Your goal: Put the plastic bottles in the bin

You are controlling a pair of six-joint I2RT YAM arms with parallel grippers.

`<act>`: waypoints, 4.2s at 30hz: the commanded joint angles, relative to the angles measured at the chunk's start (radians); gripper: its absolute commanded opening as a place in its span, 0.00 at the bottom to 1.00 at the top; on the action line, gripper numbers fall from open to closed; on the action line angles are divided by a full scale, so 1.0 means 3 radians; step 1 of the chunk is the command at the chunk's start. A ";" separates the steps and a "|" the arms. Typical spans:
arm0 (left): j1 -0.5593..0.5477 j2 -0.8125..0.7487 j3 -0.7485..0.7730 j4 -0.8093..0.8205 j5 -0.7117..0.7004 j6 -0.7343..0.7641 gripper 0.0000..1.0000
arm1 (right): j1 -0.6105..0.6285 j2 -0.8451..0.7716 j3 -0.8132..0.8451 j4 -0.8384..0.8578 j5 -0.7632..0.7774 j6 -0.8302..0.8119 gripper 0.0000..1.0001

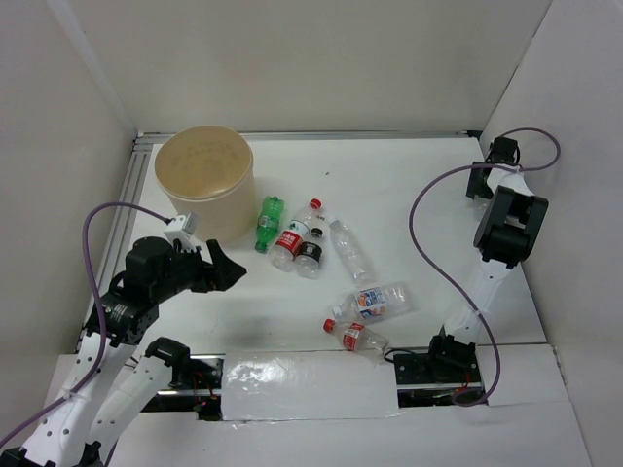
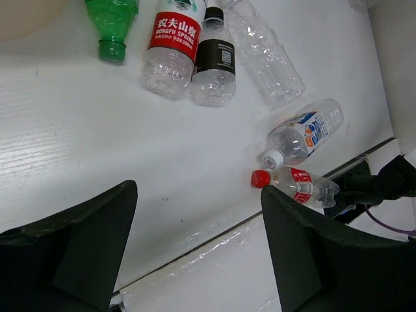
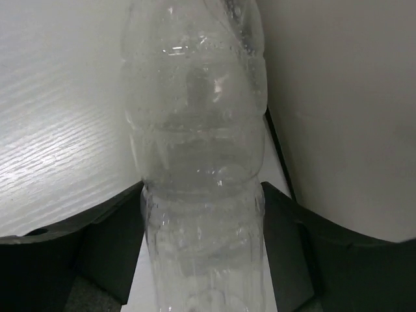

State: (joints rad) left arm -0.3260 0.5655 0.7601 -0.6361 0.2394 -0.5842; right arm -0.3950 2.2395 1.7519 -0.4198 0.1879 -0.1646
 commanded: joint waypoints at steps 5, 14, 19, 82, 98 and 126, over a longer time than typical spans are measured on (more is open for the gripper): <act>-0.0013 -0.0003 0.0043 -0.0002 -0.0021 -0.0037 0.81 | -0.0064 -0.0320 -0.0343 -0.0073 -0.0757 -0.0024 0.44; -0.0013 -0.0003 -0.0028 0.0142 0.0107 -0.0138 0.69 | 0.0614 -0.1149 0.0280 -0.1079 -0.2542 -0.1378 0.35; -0.0013 -0.0003 -0.0095 0.0228 0.0067 -0.0261 0.55 | 0.1606 -0.1517 0.0572 -0.0740 -0.2815 -0.1594 0.34; -0.1465 0.3519 0.1525 0.1072 -0.3176 0.0280 0.91 | 0.0898 -0.3098 -0.1846 -0.0181 -0.3500 -0.0275 0.46; -0.0944 0.4404 0.2042 0.0837 -0.2982 0.0367 0.82 | 0.0678 -0.3599 -0.2413 -0.0252 -0.3674 -0.0418 0.43; -0.1623 0.2927 0.2916 0.0694 -0.2403 0.0761 0.16 | 0.1444 -0.3037 -0.2526 -0.0493 -0.2882 -0.0597 1.00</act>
State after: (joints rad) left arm -0.8116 1.5627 1.5314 -0.4191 -0.4271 -0.3840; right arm 0.0132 1.2945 0.9501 -0.5663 -0.7685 -0.3683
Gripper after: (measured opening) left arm 0.642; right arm 0.999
